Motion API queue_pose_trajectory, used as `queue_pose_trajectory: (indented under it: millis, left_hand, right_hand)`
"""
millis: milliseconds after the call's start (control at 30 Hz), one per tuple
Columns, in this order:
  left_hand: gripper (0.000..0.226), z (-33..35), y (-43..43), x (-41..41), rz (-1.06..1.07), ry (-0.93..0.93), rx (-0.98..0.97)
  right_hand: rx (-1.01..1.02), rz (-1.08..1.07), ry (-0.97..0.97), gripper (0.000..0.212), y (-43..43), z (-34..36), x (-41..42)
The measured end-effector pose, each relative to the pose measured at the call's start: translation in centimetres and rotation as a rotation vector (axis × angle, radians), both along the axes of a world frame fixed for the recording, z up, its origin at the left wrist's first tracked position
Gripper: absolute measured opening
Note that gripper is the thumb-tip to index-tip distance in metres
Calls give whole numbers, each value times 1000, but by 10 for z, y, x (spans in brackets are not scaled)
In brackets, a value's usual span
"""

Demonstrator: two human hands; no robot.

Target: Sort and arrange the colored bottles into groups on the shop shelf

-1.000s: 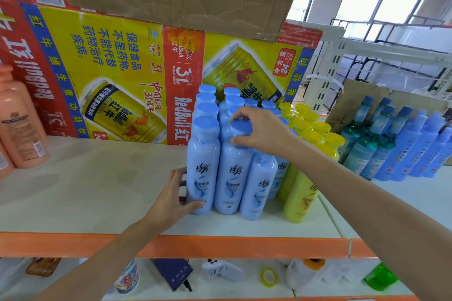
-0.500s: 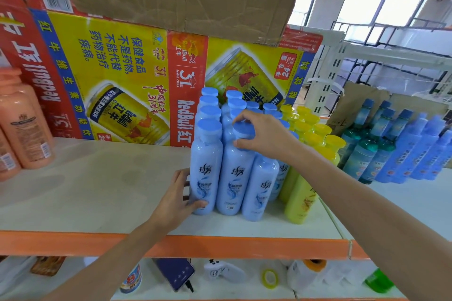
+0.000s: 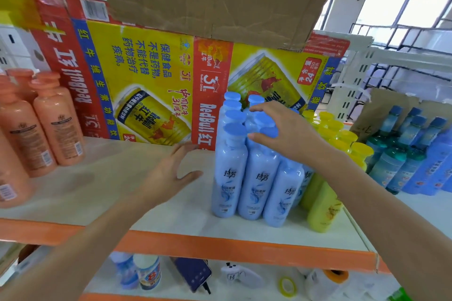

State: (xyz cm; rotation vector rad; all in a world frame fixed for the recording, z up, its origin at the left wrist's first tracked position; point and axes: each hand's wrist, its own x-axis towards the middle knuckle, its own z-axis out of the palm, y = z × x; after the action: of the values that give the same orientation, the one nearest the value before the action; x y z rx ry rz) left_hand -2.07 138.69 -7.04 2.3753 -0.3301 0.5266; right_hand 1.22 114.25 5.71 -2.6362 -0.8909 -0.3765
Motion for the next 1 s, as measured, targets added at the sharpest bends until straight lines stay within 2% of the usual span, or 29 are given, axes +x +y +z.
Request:
queue_pose_trajectory:
  millis: [267, 533, 667, 933, 1000]
  left_hand:
    - [53, 66, 92, -8, 174, -3, 336]
    - [53, 109, 197, -39, 327, -21, 489]
    - [46, 121, 243, -59, 376, -32, 593]
    - [49, 122, 308, -88, 393, 153, 609]
    - [46, 119, 317, -90, 379, 109, 598]
  right_hand:
    - [-16, 80, -2, 57, 70, 8, 12]
    - [-79, 183, -4, 61, 177, 13, 23]
    - [-97, 224, 3, 61, 235, 13, 26]
    - [-72, 327, 57, 62, 337, 6, 28]
    - [-64, 357, 81, 65, 360, 2, 31]
